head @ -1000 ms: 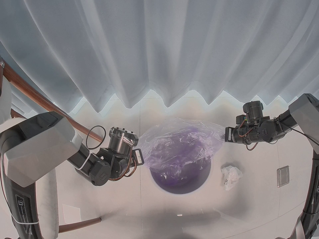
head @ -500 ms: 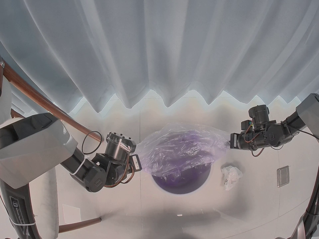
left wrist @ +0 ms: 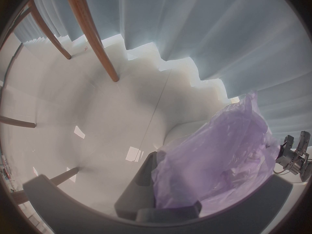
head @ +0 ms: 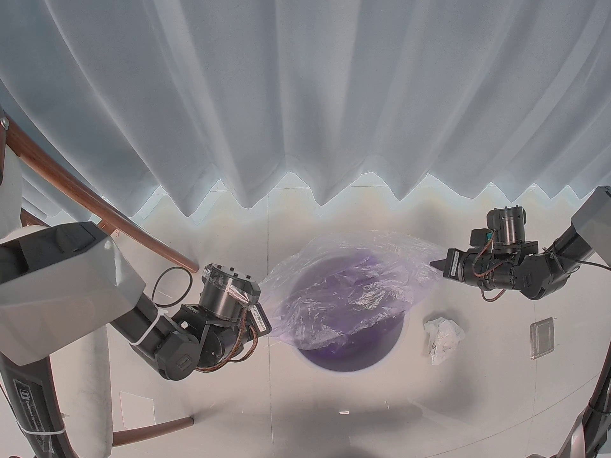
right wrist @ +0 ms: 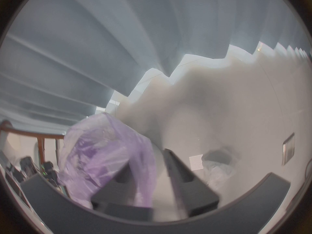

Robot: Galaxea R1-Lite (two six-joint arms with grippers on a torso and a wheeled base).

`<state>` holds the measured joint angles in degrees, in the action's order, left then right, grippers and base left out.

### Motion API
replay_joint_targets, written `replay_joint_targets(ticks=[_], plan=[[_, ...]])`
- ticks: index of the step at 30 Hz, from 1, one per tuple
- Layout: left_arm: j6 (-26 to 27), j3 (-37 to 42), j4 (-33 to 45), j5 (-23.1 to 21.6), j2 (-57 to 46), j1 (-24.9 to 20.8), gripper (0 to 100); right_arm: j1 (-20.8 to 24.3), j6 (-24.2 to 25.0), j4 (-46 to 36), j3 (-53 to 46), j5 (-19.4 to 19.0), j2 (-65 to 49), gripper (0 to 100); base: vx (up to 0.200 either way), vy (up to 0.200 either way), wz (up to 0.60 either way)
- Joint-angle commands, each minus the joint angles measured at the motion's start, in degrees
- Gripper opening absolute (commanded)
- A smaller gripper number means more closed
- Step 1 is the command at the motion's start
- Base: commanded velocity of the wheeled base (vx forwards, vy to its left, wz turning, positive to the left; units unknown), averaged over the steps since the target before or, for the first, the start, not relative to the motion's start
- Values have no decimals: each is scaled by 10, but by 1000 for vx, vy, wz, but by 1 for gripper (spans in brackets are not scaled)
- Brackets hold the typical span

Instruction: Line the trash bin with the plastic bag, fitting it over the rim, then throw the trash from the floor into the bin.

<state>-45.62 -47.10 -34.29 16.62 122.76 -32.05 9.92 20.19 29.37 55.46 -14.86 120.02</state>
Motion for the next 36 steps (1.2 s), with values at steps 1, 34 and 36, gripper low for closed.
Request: replay_joint_targets(ticks=[1,34,36], plan=[[-3,-2,-46,-1,-9,-6,0,12,126,-5,0,-3,-87,100,0,0,0],[-3,7,-104,4,-34,1,0,71,286,-222,32,106,-172,100,0,0,0],[-3,5,-104,4,-29,7,0,33,245,-222,31,80,-191,100,0,0,0]])
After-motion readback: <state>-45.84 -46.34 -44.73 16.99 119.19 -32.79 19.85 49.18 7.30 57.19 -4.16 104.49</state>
